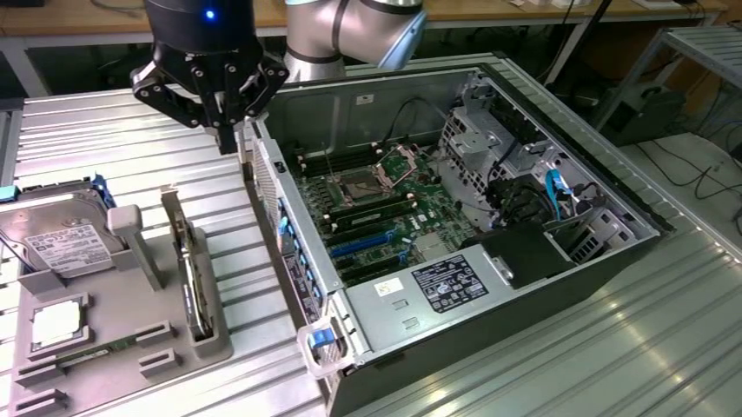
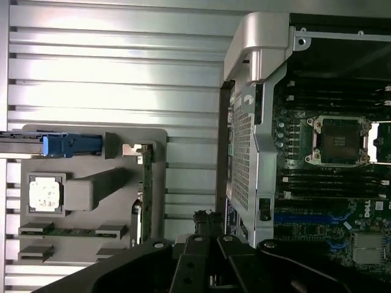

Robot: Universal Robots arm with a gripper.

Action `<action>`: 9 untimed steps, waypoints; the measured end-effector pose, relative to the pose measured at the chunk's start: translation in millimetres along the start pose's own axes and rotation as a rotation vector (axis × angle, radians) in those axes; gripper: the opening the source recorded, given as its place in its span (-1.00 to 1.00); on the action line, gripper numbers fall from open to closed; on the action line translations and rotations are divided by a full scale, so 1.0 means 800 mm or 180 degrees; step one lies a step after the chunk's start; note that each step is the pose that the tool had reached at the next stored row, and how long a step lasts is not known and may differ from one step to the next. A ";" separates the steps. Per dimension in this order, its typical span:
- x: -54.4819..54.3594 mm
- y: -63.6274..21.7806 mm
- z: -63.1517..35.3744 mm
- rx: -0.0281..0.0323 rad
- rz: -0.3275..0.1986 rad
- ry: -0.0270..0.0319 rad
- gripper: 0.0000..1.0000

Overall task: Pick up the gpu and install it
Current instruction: 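Reach for the gpu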

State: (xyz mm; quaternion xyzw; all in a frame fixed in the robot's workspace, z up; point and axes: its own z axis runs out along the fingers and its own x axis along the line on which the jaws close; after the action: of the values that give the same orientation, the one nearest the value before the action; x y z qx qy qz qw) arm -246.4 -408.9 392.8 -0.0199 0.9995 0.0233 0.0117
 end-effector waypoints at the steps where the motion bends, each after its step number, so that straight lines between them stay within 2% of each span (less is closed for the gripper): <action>1: 0.002 0.000 0.000 0.0000 -0.0008 0.0000 -0.79; 9: 0.016 -0.006 -0.001 -0.0005 -0.0092 0.0004 -0.79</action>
State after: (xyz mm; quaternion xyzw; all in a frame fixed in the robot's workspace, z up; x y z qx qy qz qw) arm -259.4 -414.1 392.9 -0.0343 0.9991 0.0240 0.0114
